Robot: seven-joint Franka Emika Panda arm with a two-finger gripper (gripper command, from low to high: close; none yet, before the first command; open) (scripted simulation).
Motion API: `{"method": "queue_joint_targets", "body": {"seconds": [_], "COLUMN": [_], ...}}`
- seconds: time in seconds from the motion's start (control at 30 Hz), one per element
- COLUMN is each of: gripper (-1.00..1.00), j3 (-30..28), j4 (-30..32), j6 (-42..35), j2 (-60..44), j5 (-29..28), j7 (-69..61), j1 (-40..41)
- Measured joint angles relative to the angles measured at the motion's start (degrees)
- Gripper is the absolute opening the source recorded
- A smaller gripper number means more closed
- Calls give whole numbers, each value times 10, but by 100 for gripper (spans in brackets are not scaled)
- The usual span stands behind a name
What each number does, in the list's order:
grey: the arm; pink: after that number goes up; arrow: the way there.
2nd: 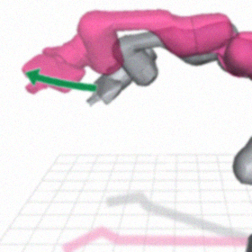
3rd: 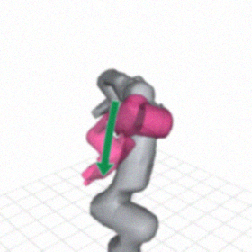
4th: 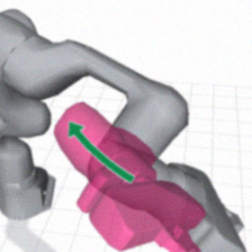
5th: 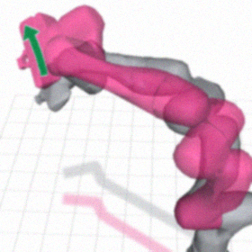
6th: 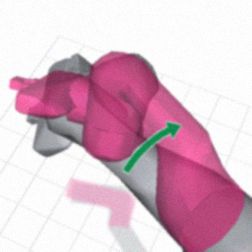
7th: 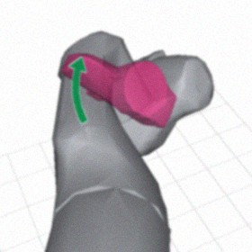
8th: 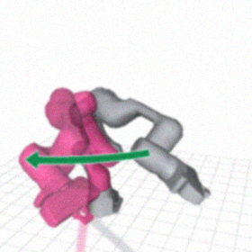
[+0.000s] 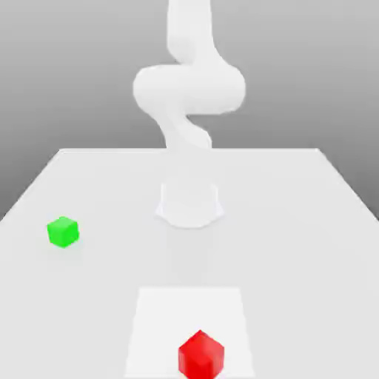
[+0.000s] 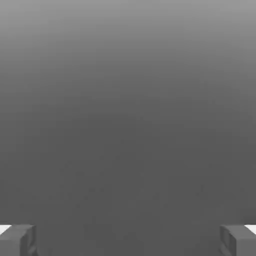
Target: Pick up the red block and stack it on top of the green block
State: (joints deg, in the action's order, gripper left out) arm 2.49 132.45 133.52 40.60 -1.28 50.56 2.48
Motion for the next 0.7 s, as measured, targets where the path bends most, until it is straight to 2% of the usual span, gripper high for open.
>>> {"method": "queue_joint_targets", "body": {"seconds": [0.4,0.7], "gripper": [0,0], "j3": [91,105], "j4": [32,57], "j6": [83,148], "j2": [-255,-438], "j5": [-76,-99], "j7": [238,391], "j1": [89,103]}}
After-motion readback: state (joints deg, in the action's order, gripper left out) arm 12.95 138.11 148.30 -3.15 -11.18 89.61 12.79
